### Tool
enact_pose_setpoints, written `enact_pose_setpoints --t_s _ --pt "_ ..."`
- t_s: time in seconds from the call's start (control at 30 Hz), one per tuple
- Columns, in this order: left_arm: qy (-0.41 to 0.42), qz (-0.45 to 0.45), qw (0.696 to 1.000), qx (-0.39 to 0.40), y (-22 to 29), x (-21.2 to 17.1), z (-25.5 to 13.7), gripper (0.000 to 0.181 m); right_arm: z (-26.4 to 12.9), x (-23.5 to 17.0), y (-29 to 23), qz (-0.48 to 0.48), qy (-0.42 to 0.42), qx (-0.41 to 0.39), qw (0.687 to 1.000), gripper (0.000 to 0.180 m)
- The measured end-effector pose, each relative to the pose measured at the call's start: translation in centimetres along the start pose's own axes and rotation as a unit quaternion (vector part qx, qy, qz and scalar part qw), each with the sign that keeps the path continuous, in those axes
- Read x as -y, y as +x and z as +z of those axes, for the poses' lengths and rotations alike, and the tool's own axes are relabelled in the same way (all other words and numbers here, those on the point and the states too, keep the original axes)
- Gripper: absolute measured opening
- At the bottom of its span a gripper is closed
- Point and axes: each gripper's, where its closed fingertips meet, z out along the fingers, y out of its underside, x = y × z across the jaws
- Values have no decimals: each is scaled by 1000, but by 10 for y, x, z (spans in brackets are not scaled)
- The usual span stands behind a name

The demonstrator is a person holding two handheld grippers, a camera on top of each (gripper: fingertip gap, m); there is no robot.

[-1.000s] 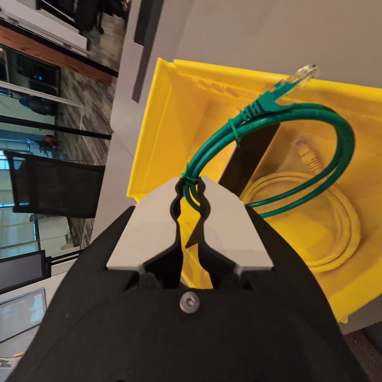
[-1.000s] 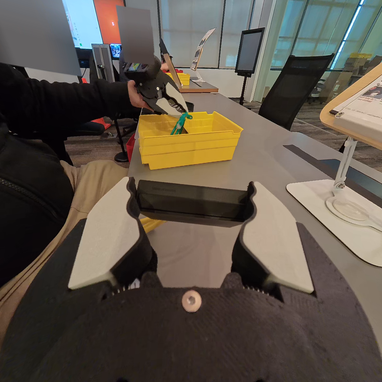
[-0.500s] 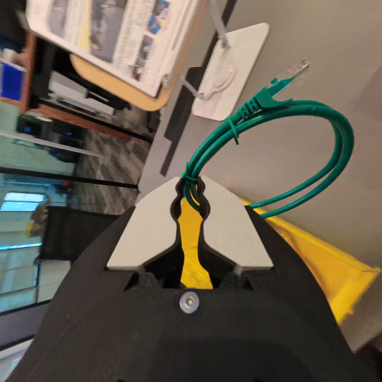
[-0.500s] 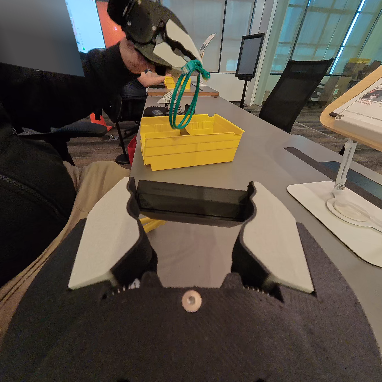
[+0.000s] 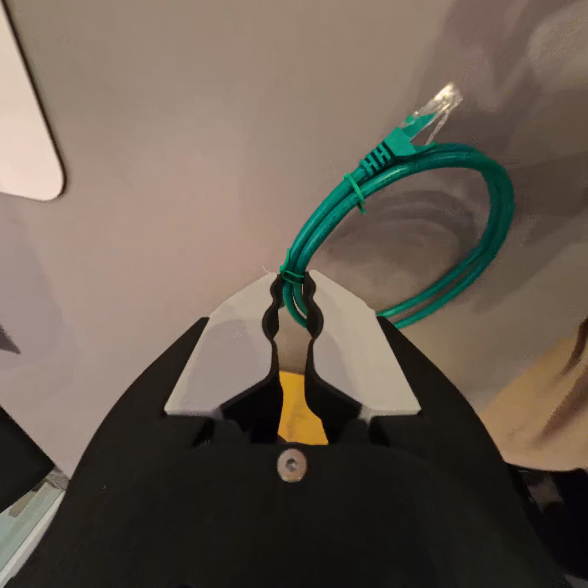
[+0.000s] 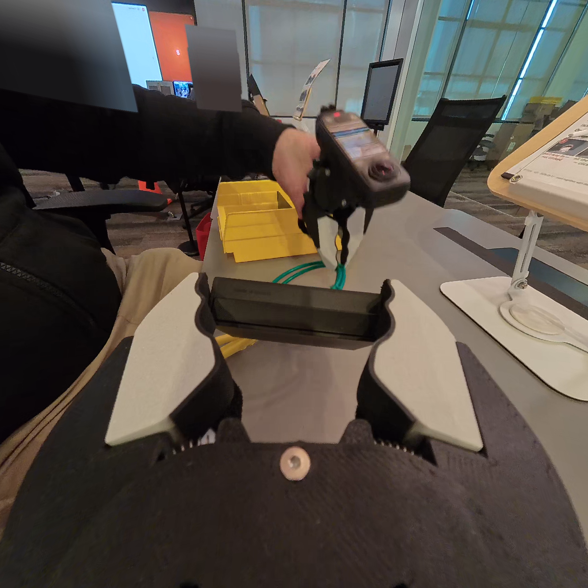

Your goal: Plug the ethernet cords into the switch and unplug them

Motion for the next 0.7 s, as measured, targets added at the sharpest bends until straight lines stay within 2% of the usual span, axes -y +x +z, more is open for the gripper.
enact_pose_setpoints --t_s 0.03,0.13,0.23,0.37,0.43,0.53,0.7 --pt "-1 4 1000 -6 1 3 8 12 0 0 0 0 1 0 1000 100" --pt "-26 8 999 -25 4 1 25 12 -1 -2 1 3 3 0 1000 101" --pt "17 24 999 -22 6 9 23 12 -1 -2 1 3 2 0 1000 100" --pt "62 53 996 25 5 13 11 16 -1 -3 2 5 4 1 1000 100" --pt "58 67 995 41 7 11 10 29 0 -4 2 6 3 1 1000 100" --pt "83 121 985 88 6 19 4 32 1 -4 1 6 1 3 1000 100" --pt "96 78 987 106 -15 7 -16 30 1 -4 1 5 0 2 1000 100"
